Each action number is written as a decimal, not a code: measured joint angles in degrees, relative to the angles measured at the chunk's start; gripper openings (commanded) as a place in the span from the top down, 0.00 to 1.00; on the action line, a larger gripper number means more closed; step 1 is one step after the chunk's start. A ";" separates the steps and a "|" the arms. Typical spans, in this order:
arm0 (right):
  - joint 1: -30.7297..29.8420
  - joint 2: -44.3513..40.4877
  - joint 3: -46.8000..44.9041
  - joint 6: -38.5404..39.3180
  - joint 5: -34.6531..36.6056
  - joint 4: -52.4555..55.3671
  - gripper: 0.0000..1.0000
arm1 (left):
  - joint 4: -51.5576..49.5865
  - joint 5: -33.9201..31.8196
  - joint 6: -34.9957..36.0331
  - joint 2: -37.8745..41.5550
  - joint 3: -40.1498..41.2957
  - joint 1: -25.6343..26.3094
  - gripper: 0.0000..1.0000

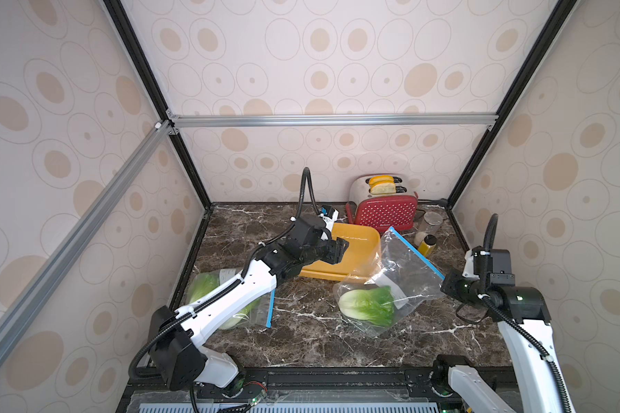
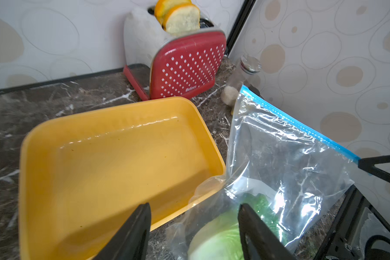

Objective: Put the chinese cabbages into a zipper bag and zip it
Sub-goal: Place the zipper food storage bag at the center of the board.

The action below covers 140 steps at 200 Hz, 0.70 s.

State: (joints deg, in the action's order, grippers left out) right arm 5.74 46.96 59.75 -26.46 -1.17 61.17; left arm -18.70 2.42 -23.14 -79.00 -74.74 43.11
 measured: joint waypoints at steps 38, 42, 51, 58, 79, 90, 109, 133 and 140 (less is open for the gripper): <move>2.45 -0.87 -4.74 -2.38 1.01 -0.74 0.80 | -0.46 -7.43 0.26 10.34 5.22 -3.50 0.01; 2.51 -0.98 -5.11 -2.45 1.01 -0.94 0.75 | -0.72 -8.70 0.26 10.97 5.66 -3.78 0.01; 2.56 -1.25 -5.84 -3.34 1.03 -1.22 0.65 | -1.38 -11.65 0.39 12.07 6.51 -4.44 0.01; 2.60 -1.22 -5.92 -3.37 1.03 -1.29 0.58 | -2.03 -14.14 0.39 12.70 7.10 -5.01 0.01; 2.60 0.96 -3.72 -2.38 1.81 -0.74 0.39 | -4.57 -21.57 0.37 14.10 9.01 -6.93 0.01; 2.60 2.56 -1.01 -1.53 3.41 -0.52 0.26 | -5.92 -25.68 0.17 14.95 10.21 -8.96 0.01; 2.60 4.37 3.58 1.20 6.62 -1.40 0.03 | -8.02 -31.65 -0.55 17.05 12.35 -14.78 0.01; 2.60 6.49 7.56 3.91 9.97 -4.90 0.00 | -6.86 -38.51 -0.35 19.85 16.44 -22.73 0.01; 2.60 7.23 7.80 4.59 10.23 -6.69 0.00 | -5.46 -39.95 0.07 20.31 18.36 -24.92 0.01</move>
State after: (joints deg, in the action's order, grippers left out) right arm 8.34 54.19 67.55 -21.87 9.06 54.48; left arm -24.16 -37.54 -23.07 -58.70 -56.38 18.20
